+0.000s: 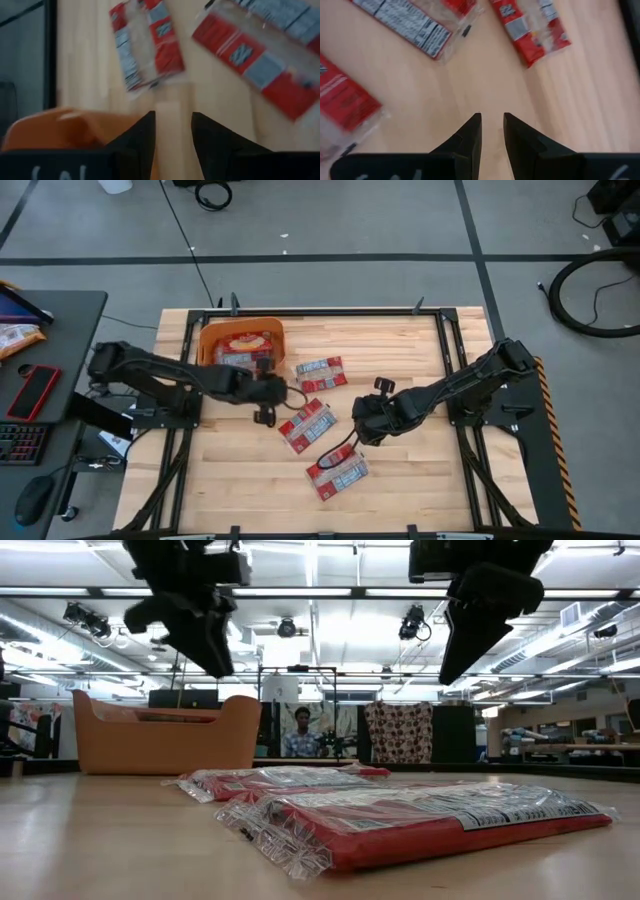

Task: Sort popcorn bags into baskets
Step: Put the red popcorn bag into the orange bin

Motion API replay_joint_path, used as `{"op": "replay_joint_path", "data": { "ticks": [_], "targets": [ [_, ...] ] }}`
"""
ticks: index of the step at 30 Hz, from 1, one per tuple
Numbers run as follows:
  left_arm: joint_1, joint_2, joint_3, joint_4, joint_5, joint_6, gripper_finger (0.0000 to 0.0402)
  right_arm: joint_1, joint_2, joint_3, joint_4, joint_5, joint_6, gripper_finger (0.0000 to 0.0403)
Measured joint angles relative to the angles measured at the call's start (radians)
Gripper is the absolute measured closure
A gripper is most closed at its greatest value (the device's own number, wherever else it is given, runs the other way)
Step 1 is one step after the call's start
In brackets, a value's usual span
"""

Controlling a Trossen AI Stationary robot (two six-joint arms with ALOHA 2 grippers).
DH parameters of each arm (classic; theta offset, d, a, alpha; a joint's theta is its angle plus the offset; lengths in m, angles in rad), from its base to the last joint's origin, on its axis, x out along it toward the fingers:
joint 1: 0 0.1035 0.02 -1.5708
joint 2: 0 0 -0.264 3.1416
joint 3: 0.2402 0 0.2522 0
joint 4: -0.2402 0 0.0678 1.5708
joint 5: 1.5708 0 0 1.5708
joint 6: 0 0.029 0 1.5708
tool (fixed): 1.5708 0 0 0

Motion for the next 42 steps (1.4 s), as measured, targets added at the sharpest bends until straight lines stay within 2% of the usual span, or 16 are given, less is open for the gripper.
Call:
{"op": "replay_joint_path", "data": {
  "ticks": [7,11,15,19,25,29,33,39,42],
  "targets": [
    [-0.027,0.199,0.000,0.243,0.003,-0.123,0.0271,-0.004,0.000,0.000,0.000,-0.038,0.051,0.0316],
    [-0.024,0.292,0.000,0.403,-0.031,-0.084,0.0259,-0.004,0.000,0.000,0.003,-0.038,0.051,0.0316],
    [0.005,0.368,-0.001,0.537,-0.098,0.014,0.0228,-0.004,0.000,0.000,0.013,-0.039,0.053,0.0316],
    [0.050,0.421,-0.001,0.600,-0.083,0.086,0.0200,-0.003,0.000,0.000,0.020,-0.039,0.055,0.0316],
    [0.124,0.491,-0.001,0.620,0.052,0.086,0.0189,-0.003,0.000,0.000,0.024,-0.032,0.054,0.0316],
    [0.155,0.526,0.003,0.634,0.033,0.087,0.0192,-0.003,0.000,0.000,0.034,-0.024,0.051,0.0316],
    [0.164,0.533,0.004,0.634,0.041,0.107,0.0235,-0.003,0.000,0.000,0.054,-0.025,0.046,0.0316],
    [0.142,0.505,0.000,0.583,0.029,0.146,0.0371,-0.003,0.000,0.000,0.062,-0.018,0.026,0.0316],
    [0.119,0.455,-0.003,0.518,0.007,0.159,0.0390,-0.003,0.000,0.000,0.062,-0.015,0.025,0.0316]
  ]
}}
